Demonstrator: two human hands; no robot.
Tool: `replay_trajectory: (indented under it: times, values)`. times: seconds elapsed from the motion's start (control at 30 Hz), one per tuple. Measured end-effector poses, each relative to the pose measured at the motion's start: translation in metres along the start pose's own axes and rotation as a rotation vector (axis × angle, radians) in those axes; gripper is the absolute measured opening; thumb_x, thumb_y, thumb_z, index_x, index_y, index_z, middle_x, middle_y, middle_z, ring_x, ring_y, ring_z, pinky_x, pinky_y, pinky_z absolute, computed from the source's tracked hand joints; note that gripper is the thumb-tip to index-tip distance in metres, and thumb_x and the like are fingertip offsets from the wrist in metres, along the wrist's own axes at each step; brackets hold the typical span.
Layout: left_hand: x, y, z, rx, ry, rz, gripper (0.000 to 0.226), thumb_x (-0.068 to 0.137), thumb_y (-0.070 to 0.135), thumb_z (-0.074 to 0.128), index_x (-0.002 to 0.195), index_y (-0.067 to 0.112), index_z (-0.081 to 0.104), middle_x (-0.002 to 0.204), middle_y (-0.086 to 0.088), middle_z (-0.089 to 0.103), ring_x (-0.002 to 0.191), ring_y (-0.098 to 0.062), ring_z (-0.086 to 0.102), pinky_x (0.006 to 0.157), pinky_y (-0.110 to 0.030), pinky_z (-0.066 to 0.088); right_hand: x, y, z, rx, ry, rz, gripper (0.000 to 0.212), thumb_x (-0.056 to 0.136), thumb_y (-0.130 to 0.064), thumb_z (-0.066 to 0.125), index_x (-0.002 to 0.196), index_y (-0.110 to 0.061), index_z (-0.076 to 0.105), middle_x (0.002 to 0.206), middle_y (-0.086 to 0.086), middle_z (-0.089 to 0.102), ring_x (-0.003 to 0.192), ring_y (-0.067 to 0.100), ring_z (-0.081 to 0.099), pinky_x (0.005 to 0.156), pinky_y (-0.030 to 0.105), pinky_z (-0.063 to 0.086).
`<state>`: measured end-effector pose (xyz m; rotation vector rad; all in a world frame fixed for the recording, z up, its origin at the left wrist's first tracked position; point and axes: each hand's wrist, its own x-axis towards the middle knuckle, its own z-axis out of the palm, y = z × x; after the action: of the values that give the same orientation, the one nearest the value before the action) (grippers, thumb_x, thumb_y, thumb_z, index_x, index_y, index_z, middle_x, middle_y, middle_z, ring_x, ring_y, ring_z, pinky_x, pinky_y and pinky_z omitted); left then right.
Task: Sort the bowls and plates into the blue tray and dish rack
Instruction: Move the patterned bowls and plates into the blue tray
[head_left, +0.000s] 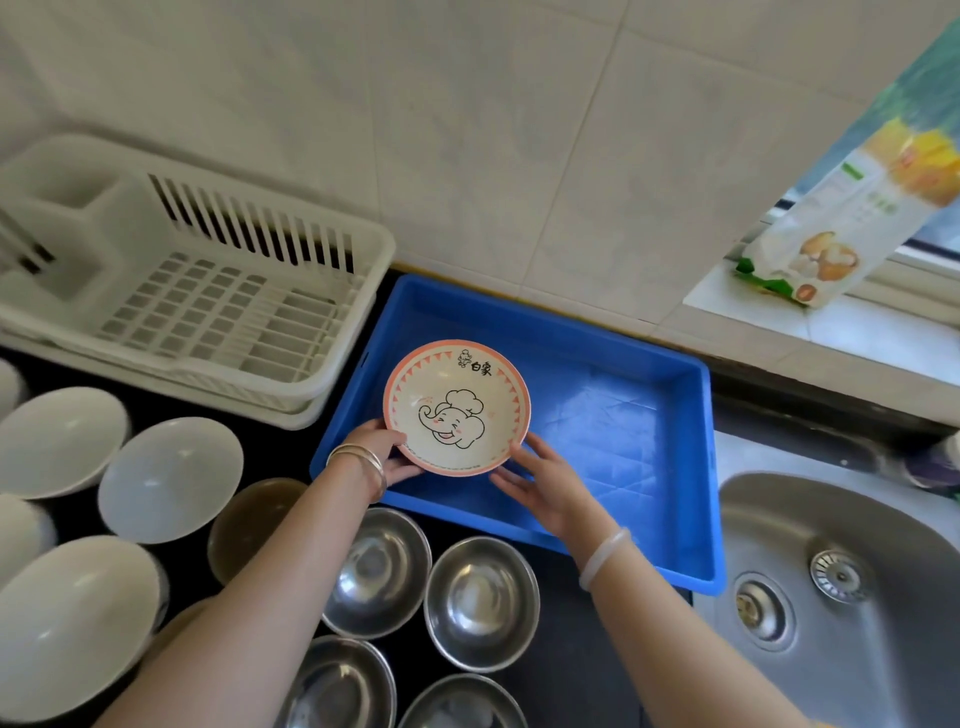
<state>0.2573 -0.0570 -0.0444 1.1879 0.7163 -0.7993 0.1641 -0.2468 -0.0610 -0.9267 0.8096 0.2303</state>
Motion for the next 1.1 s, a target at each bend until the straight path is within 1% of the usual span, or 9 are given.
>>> replay_trajectory:
  times: [0.13, 0.3, 0.4, 0.47, 0.53, 0.67, 0.83, 0.97, 1.1]
  values:
    - [0.006, 0.001, 0.003, -0.056, 0.047, 0.053, 0.041, 0.088, -0.012, 0.042, 0.126, 0.002, 0.048, 0.127, -0.025, 0.054, 0.112, -0.037, 0.056, 0.083, -0.045, 0.050, 0.006, 0.002, 0.011, 0.045, 0.041, -0.051, 0.042, 0.092, -0.016, 0.059, 0.133, -0.010, 0.049, 0.107, 0.010, 0.070, 0.086, 0.024, 0.072, 0.068, 0.024, 0.058]
    - [0.011, 0.003, 0.007, -0.162, 0.041, 0.142, 0.027, 0.091, 0.002, 0.049, 0.117, 0.004, 0.054, 0.124, -0.020, 0.057, 0.104, -0.027, 0.057, 0.085, -0.036, 0.049, 0.020, -0.008, 0.032, 0.092, 0.092, -0.103, 0.042, 0.092, -0.013, 0.060, 0.131, -0.007, 0.050, 0.098, 0.007, 0.073, 0.079, 0.019, 0.074, 0.068, 0.023, 0.059]
    - [0.014, 0.007, 0.010, -0.159, 0.054, 0.145, 0.034, 0.093, 0.010, 0.049, 0.127, 0.009, 0.050, 0.117, -0.013, 0.057, 0.111, -0.034, 0.057, 0.081, -0.037, 0.050, 0.027, -0.012, 0.041, 0.093, 0.113, -0.113, 0.040, 0.092, -0.013, 0.060, 0.130, -0.007, 0.051, 0.091, 0.004, 0.074, 0.074, 0.016, 0.074, 0.069, 0.023, 0.059]
    - [0.017, 0.010, 0.013, -0.160, 0.057, 0.160, 0.037, 0.094, 0.012, 0.049, 0.130, 0.009, 0.048, 0.123, -0.013, 0.056, 0.115, -0.034, 0.056, 0.082, -0.036, 0.050, 0.032, -0.014, 0.045, 0.089, 0.132, -0.111, 0.038, 0.093, -0.014, 0.059, 0.129, -0.009, 0.051, 0.086, 0.001, 0.074, 0.072, 0.015, 0.074, 0.075, 0.025, 0.058]
    - [0.019, 0.013, 0.017, -0.169, 0.051, 0.177, 0.036, 0.094, 0.012, 0.049, 0.130, 0.008, 0.049, 0.128, -0.015, 0.055, 0.111, -0.030, 0.057, 0.084, -0.034, 0.050, 0.034, -0.017, 0.047, 0.092, 0.146, -0.116, 0.037, 0.093, -0.014, 0.058, 0.129, -0.009, 0.051, 0.089, 0.003, 0.073, 0.072, 0.015, 0.073, 0.077, 0.026, 0.057]
    - [0.022, 0.014, 0.024, -0.199, 0.077, 0.199, 0.034, 0.093, 0.011, 0.049, 0.127, 0.007, 0.051, 0.127, -0.017, 0.056, 0.100, -0.026, 0.056, 0.083, -0.034, 0.049, 0.037, -0.023, 0.049, 0.093, 0.175, -0.122, 0.037, 0.093, -0.012, 0.058, 0.129, -0.008, 0.051, 0.093, 0.006, 0.070, 0.072, 0.016, 0.072, 0.072, 0.025, 0.058]
    - [0.020, 0.014, 0.027, -0.195, 0.126, 0.212, 0.034, 0.094, 0.009, 0.048, 0.127, 0.004, 0.050, 0.126, -0.019, 0.056, 0.112, -0.032, 0.056, 0.084, -0.035, 0.050, 0.034, -0.023, 0.051, 0.080, 0.186, -0.120, 0.035, 0.094, -0.012, 0.056, 0.129, -0.008, 0.050, 0.096, 0.007, 0.069, 0.076, 0.017, 0.070, 0.075, 0.026, 0.058]
    - [0.013, 0.008, 0.032, -0.181, 0.147, 0.274, 0.032, 0.093, 0.007, 0.049, 0.124, 0.003, 0.054, 0.115, -0.015, 0.059, 0.110, -0.028, 0.057, 0.085, -0.031, 0.049, 0.028, -0.023, 0.052, -0.019, 0.173, -0.132, 0.036, 0.096, -0.020, 0.052, 0.131, -0.011, 0.050, 0.116, 0.011, 0.065, 0.087, 0.020, 0.067, 0.082, 0.030, 0.054]
    - [-0.002, -0.007, 0.039, -0.123, 0.136, 0.326, 0.030, 0.093, 0.006, 0.047, 0.121, 0.007, 0.057, 0.096, -0.009, 0.061, 0.096, -0.019, 0.057, 0.090, -0.026, 0.045, 0.013, -0.021, 0.044, -0.165, 0.085, -0.149, 0.041, 0.095, -0.035, 0.052, 0.134, -0.020, 0.050, 0.127, 0.003, 0.059, 0.108, 0.020, 0.057, 0.087, 0.031, 0.048]
